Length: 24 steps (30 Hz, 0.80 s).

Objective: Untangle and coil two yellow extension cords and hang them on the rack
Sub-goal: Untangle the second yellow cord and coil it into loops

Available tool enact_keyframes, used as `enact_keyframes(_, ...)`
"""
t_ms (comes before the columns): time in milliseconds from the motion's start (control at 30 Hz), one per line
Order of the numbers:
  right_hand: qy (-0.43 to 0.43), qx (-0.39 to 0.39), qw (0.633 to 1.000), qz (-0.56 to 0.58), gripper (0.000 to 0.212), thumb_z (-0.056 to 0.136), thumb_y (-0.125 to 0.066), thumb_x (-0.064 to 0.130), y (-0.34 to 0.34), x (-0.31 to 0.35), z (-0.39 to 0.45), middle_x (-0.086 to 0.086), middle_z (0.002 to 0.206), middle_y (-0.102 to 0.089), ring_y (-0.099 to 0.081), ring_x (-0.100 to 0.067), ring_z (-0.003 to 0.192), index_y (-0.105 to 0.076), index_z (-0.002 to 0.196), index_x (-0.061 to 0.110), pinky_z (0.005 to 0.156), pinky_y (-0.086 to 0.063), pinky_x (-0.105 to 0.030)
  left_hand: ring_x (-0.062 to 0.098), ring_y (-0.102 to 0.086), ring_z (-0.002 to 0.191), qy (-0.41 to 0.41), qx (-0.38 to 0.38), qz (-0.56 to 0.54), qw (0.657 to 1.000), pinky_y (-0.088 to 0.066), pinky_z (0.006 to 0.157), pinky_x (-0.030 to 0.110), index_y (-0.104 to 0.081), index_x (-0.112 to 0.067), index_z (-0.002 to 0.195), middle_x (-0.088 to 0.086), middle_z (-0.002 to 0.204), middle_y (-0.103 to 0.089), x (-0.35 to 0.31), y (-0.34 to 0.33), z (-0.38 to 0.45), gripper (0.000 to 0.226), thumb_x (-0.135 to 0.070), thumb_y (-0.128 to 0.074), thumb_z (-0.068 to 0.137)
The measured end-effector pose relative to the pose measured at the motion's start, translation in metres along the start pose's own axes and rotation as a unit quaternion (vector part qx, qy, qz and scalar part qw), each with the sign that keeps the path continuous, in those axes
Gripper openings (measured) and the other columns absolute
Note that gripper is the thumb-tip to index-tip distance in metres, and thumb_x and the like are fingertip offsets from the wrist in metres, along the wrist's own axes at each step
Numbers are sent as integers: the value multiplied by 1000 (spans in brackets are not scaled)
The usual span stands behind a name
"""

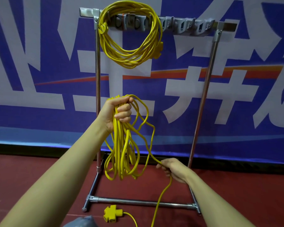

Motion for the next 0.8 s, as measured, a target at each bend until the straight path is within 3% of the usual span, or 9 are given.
enact_keyframes(100,27,-10,996,-82,34,100,-42,14,6,5,1,4,56,-39,-35,-6,49,-63,73,11,46,-31,-17,4,-38,27,7,-14,12,1000,-32,31,14,-63,-7,77,-6,40,-41,7,6,-2,17,-16,-76,71)
enact_keyframes(233,59,-47,979,-188,31,99,-47,18,14,18,1,0,51,-41,-35,-4,32,-61,71,13,36,-28,-17,4,-36,26,28,-27,28,999,-32,32,14,-64,-6,76,-6,40,-39,22,10,-3,19,-16,-79,69)
enact_keyframes(367,44,-133,962,-236,27,89,-64,21,37,21,6,6,43,-35,-26,-3,31,-65,63,14,39,-22,-16,4,-36,26,32,-26,35,999,-32,32,14,-64,-6,75,-5,39,-39,28,12,-4,20,-16,-79,67)
enact_keyframes(500,12,-164,979,-120,31,96,-46,9,46,12,13,-1,55,-41,-37,-11,45,-59,68,11,41,-33,-20,5,-37,27,32,-16,31,999,-34,33,14,-63,-6,76,-5,39,-41,31,11,-4,16,-15,-75,71)
enact_keyframes(600,39,-163,982,-88,27,101,-36,17,48,18,6,-5,58,-39,-39,-15,43,-48,77,12,44,-43,-27,5,-37,27,29,-20,23,999,-35,33,14,-63,-6,76,-5,40,-40,29,12,-3,16,-15,-75,71)
enact_keyframes(700,51,-202,966,-154,26,100,-38,22,57,23,1,0,52,-35,-31,-12,40,-52,80,13,38,-30,-21,5,-37,27,30,-24,24,999,-35,33,15,-63,-6,75,-5,39,-40,33,13,-3,18,-15,-77,69)
enact_keyframes(800,14,-215,976,6,31,101,-36,13,59,14,9,-1,54,-32,-27,-5,33,-56,79,4,33,-19,-15,5,-36,26,40,-36,27,998,-35,33,15,-64,-6,74,-4,39,-39,42,18,-3,20,-15,-80,67)
Point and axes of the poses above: each hand's wrist, its own z-axis towards the middle knuckle, its own y-axis out of the back of the hand, x = y × z, the point moved 10 cm from there along z, towards the middle knuckle
